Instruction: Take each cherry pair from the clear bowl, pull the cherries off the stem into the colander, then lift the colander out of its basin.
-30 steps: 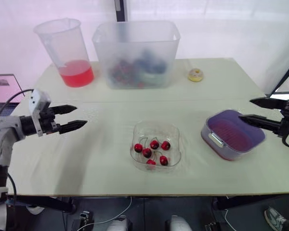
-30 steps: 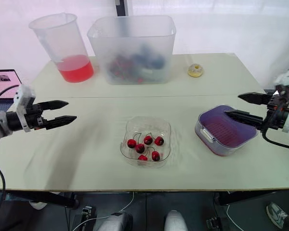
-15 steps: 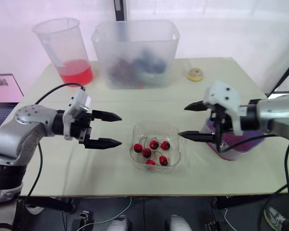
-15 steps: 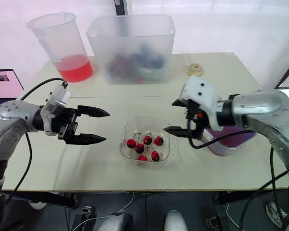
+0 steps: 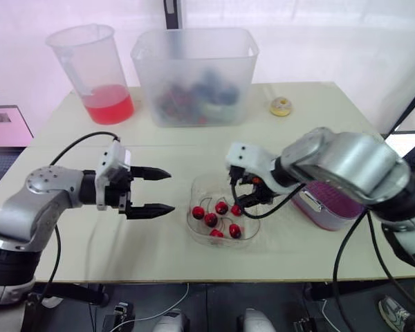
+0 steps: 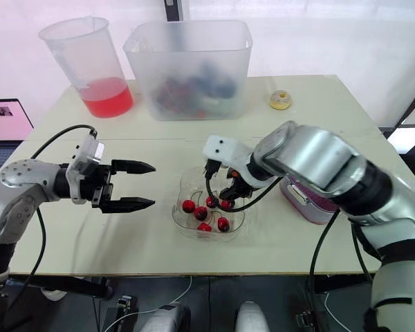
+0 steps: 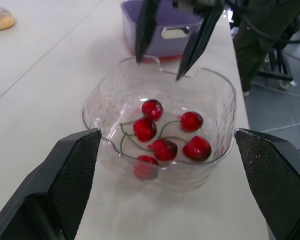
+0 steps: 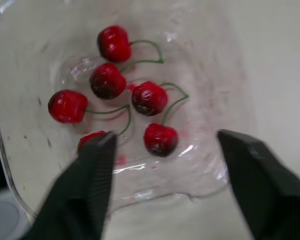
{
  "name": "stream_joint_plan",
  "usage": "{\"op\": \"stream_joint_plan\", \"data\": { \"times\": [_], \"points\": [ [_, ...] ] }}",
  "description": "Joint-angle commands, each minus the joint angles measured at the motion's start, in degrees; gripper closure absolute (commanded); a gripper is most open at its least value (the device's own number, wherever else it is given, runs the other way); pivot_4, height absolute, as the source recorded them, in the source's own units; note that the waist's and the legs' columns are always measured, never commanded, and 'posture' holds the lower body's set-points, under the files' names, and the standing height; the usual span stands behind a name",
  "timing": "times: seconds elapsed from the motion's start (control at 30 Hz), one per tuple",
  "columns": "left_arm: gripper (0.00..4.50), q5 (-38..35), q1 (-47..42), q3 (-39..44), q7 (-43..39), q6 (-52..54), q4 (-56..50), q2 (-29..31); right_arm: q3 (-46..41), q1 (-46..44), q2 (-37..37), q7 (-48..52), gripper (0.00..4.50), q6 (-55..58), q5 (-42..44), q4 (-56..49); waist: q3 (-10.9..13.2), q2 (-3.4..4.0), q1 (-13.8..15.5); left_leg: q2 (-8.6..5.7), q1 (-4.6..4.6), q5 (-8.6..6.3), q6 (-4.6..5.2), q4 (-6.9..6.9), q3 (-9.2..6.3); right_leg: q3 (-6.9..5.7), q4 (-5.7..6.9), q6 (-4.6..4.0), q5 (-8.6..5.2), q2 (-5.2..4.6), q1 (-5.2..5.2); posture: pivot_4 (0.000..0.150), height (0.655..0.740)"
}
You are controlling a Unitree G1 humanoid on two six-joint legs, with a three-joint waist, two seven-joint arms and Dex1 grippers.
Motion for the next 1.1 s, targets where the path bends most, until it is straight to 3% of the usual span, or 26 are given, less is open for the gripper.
{"op": "stream_joint_plan", "data": {
  "times": [0.03, 0.53, 0.77, 0.87, 0.97, 1.1],
  "points": [
    [0.0, -2.91, 0.23, 3.14, 1.37, 1.39, -2.44, 0.29, 3.23, -1.62, 0.42, -0.44, 1.86, 0.1, -2.9, 0.4, 0.0, 0.0, -0.09, 0.0, 0.0, 0.0, 0.0, 0.0, 0.0, 0.0, 0.01, 0.0, 0.0, 0.01, -0.02, 0.15, 0.74],
    [0.0, -2.99, 2.28, 2.14, 2.57, 1.62, -4.16, 0.38, 12.9, -1.84, 6.43, 0.39, 1.86, -5.24, -11.47, 8.98, 0.0, 0.0, -0.17, -0.01, -0.01, 0.02, -0.04, -0.02, 0.01, 0.01, 0.09, 0.0, 0.0, 0.02, -0.09, 0.15, 0.74],
    [0.0, -2.86, 2.46, 2.06, 2.33, 1.3, -4.0, 0.45, 13.41, -1.21, 8.42, 1.59, 1.86, -6.76, -13.97, 11.42, 0.0, 0.0, -0.2, -0.01, -0.01, 0.02, -0.04, -0.02, 0.01, 0.01, 0.1, 0.0, 0.0, 0.03, -0.1, 0.15, 0.74],
    [0.0, -2.73, 2.45, 1.99, 2.16, 1.13, -4.01, 0.58, 13.49, -1.3, 8.63, 2.24, 2.74, -6.9, -14.85, 11.79, 0.0, 0.0, -0.2, -0.01, -0.01, 0.02, -0.04, -0.02, 0.01, 0.02, 0.1, 0.0, 0.0, 0.03, -0.11, 0.15, 0.74],
    [0.0, -2.61, 2.48, 2.08, 1.98, 0.8, -3.84, 0.57, 13.77, -1.71, 8.87, 3.2, 4.13, -6.92, -15.38, 11.95, 0.0, 0.0, -0.19, -0.01, -0.01, 0.02, -0.04, -0.02, 0.0, 0.02, 0.1, 0.0, 0.0, 0.03, -0.11, 0.15, 0.74],
    [0.0, -2.49, 2.54, 2.12, 1.86, 0.55, -3.77, 0.51, 13.2, -2.57, 8.6, 4.78, 4.13, -6.39, -15.17, 10.76, 0.0, 0.0, -0.2, -0.01, -0.01, 0.02, -0.04, -0.02, 0.01, 0.02, 0.1, 0.0, 0.0, 0.03, -0.11, 0.15, 0.74]
  ]
}}
